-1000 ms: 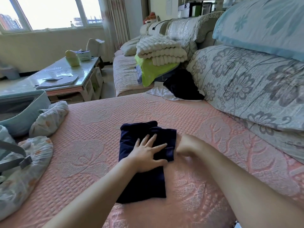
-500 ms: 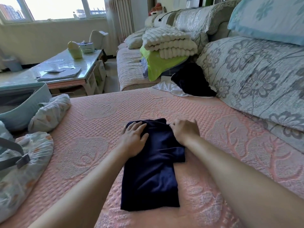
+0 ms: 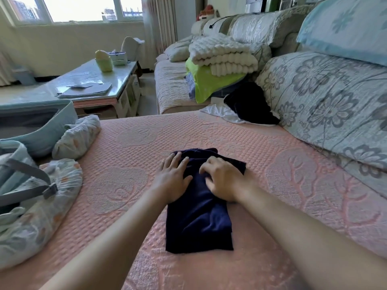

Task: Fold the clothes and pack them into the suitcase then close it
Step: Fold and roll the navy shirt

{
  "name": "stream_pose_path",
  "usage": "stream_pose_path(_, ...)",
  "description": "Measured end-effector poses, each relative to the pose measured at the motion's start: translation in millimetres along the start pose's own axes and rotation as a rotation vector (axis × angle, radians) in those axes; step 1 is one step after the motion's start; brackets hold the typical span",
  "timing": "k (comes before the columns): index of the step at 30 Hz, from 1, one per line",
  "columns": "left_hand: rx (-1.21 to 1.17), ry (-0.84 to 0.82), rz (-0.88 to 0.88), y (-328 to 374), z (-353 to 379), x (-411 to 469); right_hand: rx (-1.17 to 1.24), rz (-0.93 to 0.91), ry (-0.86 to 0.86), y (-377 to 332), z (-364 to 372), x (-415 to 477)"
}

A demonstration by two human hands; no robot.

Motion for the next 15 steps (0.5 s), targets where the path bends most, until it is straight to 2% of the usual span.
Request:
stream_pose_path(3,-0.075,0.216,0.277,11,-20,-29,-0.091,-0.051,0.032,-13,-13,-22)
stream_pose_path(5,-0.141,0.277,0.438,16,-32,-51,-0.179,0.089,-0.043,-25,-27,-30)
stream_pose_path(6,-0.159,0.267,0.480,16,-36,-61,-0.235,0.196,-0.134,-29,-32,-33)
stream_pose_path(8,-0.154,0.197,0.501,13,-36,-83,-0.269,0.339,-0.306,-37,-36,-44)
stream_pose_path(10,-0.117,0.090,0.468,7,-30,-103,-0.229,0.357,-0.404,-45,-35,-59)
stream_pose_path(15,-0.053,-0.158,0.357,-5,-25,-132,-0.106,0.389,-0.368,-60,-55,-71)
Point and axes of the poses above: each hand's wrist, its own x-axis towards the middle knuckle, its own z-axis out of the palm, y = z × x, the point moved 1 cm from there along x, towards the middle knuckle, and after that the axes turned 5 degrees about y, right-handed, at the moved point
